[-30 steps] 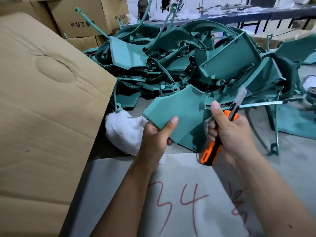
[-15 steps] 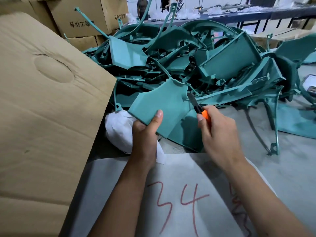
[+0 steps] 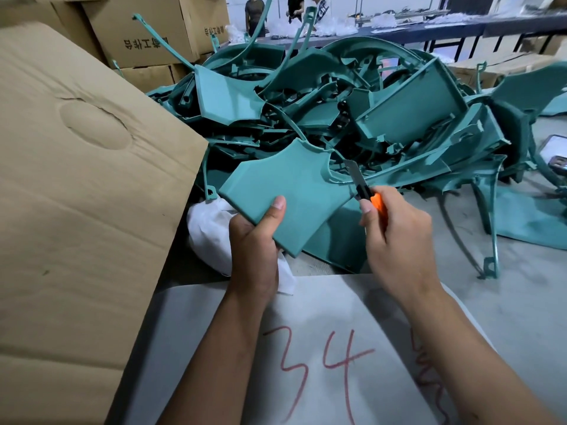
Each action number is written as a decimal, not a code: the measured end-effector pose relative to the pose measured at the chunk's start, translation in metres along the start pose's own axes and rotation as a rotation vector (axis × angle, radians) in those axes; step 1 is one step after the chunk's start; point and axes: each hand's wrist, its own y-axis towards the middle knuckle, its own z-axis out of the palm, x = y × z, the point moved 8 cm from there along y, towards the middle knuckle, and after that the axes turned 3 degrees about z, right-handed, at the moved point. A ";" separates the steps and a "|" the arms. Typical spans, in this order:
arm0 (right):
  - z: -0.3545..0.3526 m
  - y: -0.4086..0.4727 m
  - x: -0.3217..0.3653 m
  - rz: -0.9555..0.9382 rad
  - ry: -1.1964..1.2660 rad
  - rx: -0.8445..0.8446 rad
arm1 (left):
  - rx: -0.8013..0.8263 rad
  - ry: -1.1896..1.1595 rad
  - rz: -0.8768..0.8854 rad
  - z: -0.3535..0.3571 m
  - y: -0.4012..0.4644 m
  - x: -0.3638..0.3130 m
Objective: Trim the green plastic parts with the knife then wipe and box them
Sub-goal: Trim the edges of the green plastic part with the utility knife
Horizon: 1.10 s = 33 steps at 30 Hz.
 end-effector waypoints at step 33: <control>0.004 -0.005 0.010 -0.001 -0.109 -0.029 | -0.063 0.093 0.051 -0.011 0.004 -0.004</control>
